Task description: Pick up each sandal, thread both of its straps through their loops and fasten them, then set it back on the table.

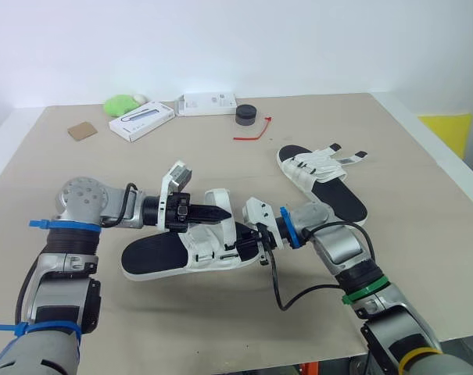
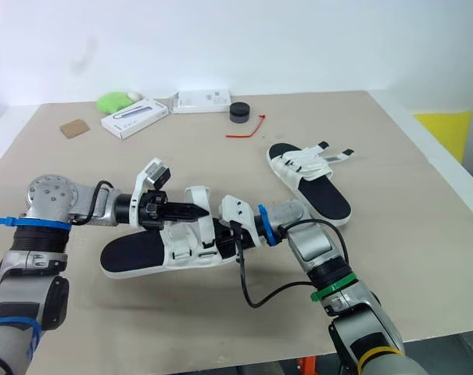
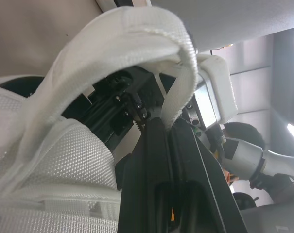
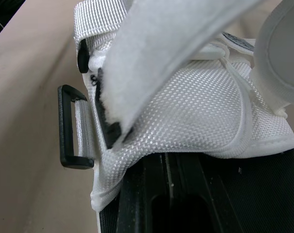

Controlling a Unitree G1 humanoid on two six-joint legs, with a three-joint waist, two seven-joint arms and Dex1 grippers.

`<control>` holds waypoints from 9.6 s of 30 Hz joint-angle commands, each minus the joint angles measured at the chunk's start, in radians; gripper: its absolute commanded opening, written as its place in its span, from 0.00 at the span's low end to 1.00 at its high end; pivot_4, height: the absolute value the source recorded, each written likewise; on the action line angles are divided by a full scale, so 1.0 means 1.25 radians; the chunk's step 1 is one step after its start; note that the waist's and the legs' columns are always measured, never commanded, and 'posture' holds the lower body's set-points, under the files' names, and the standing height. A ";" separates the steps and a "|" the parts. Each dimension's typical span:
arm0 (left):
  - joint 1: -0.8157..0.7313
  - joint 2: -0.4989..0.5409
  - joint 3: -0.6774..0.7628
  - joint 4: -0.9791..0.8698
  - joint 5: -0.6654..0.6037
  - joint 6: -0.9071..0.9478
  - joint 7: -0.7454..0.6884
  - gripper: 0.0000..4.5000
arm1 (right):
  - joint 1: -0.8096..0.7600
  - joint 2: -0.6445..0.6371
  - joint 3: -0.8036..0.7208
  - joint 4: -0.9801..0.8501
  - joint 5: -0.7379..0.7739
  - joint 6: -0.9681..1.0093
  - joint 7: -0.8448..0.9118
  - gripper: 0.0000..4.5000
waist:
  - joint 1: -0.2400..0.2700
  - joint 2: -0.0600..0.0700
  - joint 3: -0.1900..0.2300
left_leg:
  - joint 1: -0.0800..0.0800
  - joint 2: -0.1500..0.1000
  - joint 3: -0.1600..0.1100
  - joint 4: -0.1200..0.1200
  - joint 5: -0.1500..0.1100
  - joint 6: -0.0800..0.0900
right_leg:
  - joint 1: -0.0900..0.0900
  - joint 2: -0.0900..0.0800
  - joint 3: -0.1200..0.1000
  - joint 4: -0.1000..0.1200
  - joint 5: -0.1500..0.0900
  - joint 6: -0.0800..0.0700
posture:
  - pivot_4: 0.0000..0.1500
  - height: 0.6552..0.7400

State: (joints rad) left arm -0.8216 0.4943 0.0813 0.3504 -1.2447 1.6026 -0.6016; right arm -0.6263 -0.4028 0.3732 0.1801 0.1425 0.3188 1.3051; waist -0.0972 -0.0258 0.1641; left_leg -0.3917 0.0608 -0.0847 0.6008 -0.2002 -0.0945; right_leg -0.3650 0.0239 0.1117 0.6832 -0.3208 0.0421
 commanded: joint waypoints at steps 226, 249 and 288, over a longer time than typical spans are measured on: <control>0.164 0.103 -0.102 -0.256 0.339 -0.292 -0.282 0.01 | 0.055 0.015 0.050 0.017 -0.017 0.055 -0.017 0.00 | -0.002 0.002 -0.001 | 0.001 0.003 0.000 0.002 -0.002 0.001 | 0.000 0.003 0.000 0.002 -0.001 -0.003 | 1.00 1.00; 0.137 0.015 0.001 -0.297 0.205 -0.081 -0.215 0.72 | 0.057 0.020 0.052 0.022 -0.022 0.055 -0.029 0.00 | -0.002 0.002 -0.001 | 0.001 0.003 0.000 0.002 -0.002 0.000 | 0.000 0.003 0.000 0.002 -0.001 -0.002 | 1.00 1.00; 0.186 -0.008 -0.055 -0.365 0.213 -0.152 -0.150 0.01 | 0.066 0.023 0.052 0.014 -0.016 0.063 -0.037 0.00 | -0.002 0.002 -0.001 | 0.001 0.002 0.000 0.001 -0.002 -0.001 | 0.001 0.003 0.001 0.002 -0.001 -0.002 | 1.00 1.00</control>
State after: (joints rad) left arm -0.5724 0.4864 -0.0058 -0.1103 -0.9355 1.3565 -0.7893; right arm -0.5901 -0.3822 0.3550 0.1472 0.1571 0.3614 1.2539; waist -0.1003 -0.0233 0.1624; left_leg -0.3900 0.0639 -0.0843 0.6025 -0.2023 -0.0952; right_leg -0.3642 0.0274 0.1127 0.6855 -0.3218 0.0403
